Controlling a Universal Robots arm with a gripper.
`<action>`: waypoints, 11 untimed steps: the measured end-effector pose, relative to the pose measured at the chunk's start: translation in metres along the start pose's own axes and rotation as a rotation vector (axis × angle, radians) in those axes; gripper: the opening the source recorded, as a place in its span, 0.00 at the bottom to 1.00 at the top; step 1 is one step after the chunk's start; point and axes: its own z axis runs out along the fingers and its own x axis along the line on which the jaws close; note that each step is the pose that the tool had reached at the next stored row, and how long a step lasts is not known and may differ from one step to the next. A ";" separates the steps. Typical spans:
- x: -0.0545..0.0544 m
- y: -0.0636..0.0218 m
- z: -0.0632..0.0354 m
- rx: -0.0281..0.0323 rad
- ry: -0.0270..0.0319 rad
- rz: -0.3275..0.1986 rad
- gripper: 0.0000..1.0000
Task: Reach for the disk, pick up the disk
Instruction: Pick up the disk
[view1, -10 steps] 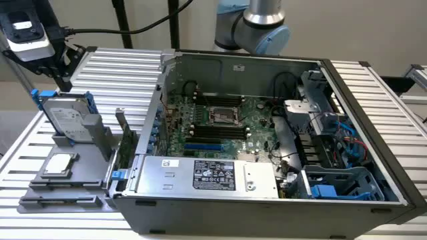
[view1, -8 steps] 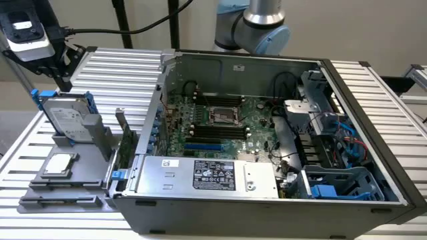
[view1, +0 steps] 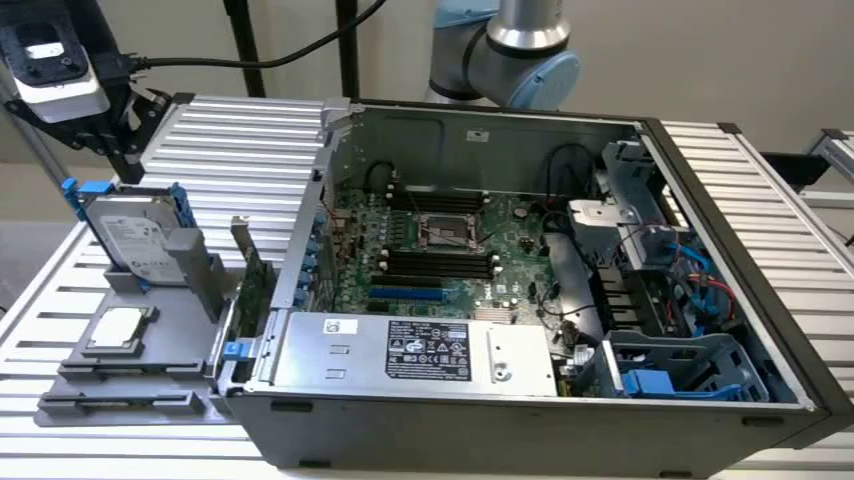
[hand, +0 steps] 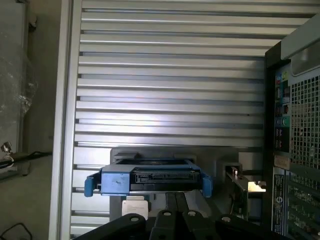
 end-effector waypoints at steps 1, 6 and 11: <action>0.000 0.0000 0.0000 0.0000 0.0000 0.000 0.11; 0.007 0.0002 0.0000 0.0000 0.0001 0.000 0.11; 0.029 0.0014 0.0000 0.0001 0.0001 0.000 0.11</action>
